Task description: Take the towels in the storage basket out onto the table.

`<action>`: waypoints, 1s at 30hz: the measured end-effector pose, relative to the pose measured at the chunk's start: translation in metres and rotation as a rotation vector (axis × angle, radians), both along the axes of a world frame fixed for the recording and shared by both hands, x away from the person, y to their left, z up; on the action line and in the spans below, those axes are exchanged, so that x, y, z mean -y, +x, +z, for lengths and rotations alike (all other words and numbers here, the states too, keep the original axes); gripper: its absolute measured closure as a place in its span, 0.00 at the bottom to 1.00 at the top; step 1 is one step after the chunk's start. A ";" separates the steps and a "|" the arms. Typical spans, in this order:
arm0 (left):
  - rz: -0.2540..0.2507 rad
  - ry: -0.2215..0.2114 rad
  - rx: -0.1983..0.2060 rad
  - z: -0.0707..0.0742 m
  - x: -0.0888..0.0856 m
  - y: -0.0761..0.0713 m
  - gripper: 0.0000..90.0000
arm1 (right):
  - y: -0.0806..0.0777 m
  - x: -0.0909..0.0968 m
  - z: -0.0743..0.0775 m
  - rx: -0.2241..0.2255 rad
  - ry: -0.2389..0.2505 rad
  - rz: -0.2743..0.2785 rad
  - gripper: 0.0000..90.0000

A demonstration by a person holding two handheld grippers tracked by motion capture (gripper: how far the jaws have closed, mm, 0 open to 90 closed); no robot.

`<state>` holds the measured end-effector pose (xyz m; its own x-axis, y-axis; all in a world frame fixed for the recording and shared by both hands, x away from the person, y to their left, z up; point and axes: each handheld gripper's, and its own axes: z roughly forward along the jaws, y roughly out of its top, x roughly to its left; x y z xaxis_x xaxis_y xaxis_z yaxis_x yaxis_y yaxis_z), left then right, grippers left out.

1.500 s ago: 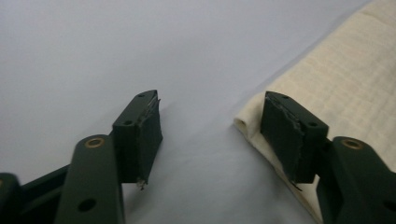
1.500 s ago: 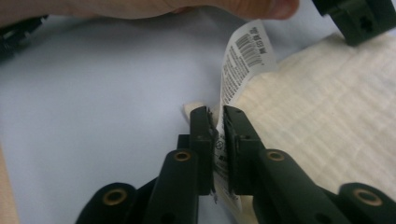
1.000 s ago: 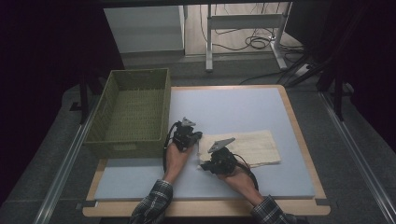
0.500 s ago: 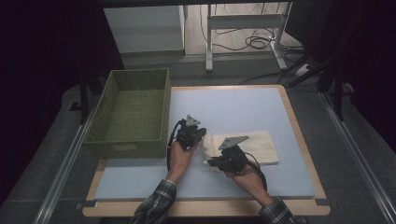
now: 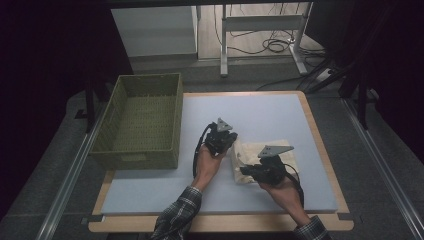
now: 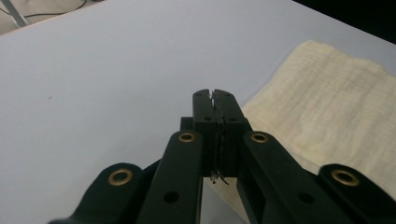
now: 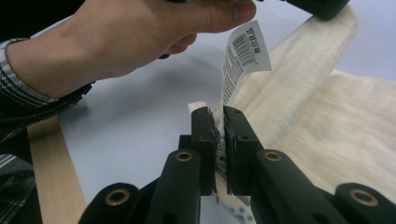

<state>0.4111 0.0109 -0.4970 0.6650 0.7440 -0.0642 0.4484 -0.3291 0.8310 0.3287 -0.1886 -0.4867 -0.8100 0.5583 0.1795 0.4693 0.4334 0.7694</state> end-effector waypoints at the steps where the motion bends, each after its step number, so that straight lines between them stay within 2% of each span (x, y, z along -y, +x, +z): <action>1: -0.005 0.000 0.001 0.000 0.003 0.001 0.99 | 0.000 0.003 0.001 0.002 -0.001 -0.006 0.93; 18: -0.101 0.037 0.022 0.002 0.064 0.015 0.99 | -0.003 0.063 -0.006 0.001 0.014 -0.125 0.92; 23: -0.123 0.033 0.024 0.004 0.079 0.019 0.99 | -0.004 0.078 -0.007 0.000 0.022 -0.156 0.92; 30: -0.155 0.053 0.024 0.004 0.104 0.025 0.99 | -0.005 0.099 -0.007 0.001 0.013 -0.199 0.92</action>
